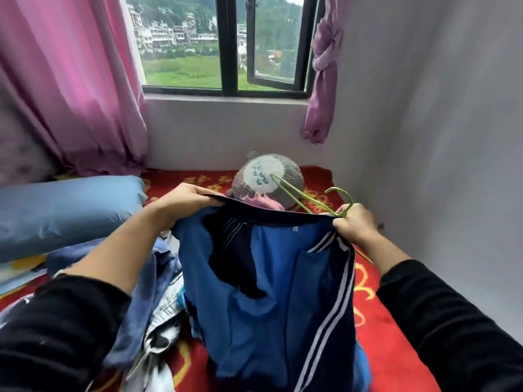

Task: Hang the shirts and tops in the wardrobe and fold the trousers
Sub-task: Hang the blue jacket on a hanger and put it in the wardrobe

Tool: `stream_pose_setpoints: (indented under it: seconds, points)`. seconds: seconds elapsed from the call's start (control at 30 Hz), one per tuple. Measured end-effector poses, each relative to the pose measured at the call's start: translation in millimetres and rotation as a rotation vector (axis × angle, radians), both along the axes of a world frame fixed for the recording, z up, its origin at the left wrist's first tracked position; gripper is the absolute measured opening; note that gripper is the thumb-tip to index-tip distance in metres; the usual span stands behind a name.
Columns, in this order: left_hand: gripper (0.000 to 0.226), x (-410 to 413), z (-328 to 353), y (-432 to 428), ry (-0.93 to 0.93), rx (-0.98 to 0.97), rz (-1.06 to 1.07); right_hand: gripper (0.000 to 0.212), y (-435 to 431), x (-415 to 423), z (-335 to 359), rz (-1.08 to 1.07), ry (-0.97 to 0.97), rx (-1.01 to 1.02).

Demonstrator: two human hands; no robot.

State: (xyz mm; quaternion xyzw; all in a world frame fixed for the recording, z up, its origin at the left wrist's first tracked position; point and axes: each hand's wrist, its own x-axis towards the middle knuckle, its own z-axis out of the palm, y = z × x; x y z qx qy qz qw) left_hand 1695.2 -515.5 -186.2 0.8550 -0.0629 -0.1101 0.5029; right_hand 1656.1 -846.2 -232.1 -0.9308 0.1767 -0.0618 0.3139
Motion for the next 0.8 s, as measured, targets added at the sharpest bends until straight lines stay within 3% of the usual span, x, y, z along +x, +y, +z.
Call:
stream_pose_setpoints:
  seconds: [0.07, 0.1, 0.23, 0.33, 0.47, 0.53, 0.8]
  points:
    - [0.007, 0.7, -2.3, -11.7, 0.025, -0.021, 0.114, 0.029, 4.8, -5.8, -5.6, 0.041, -0.004, 0.276]
    - [0.011, 1.4, -3.6, -16.2, 0.023, -0.002, 0.172, 0.035, 6.3, -8.8, -7.9, 0.031, -0.035, 0.414]
    - [0.034, 7.3, -12.5, -24.3, 0.001, 0.130, 0.301, 0.025, -2.1, -22.8, -13.5, 0.052, -0.148, 0.772]
    - [0.039, 8.3, -16.0, -28.2, -0.017, 0.245, 0.348, 0.023, -16.7, -39.8, -15.6, 0.217, 0.024, 0.928]
    - [0.033, 9.9, -17.7, -35.0, -0.036, 0.316, 0.367, 0.024, -32.0, -60.0, -26.7, 0.312, 0.358, 0.919]
    - [0.029, 10.0, -18.2, -38.0, -0.046, 0.327, 0.371, 0.025, -30.7, -65.1, -31.7, 0.357, 0.425, 0.868]
    - [0.026, -1.4, -18.9, -62.7, -0.187, 0.443, 0.227, 0.021, 55.4, -53.8, -47.8, 0.334, 0.170, 0.607]
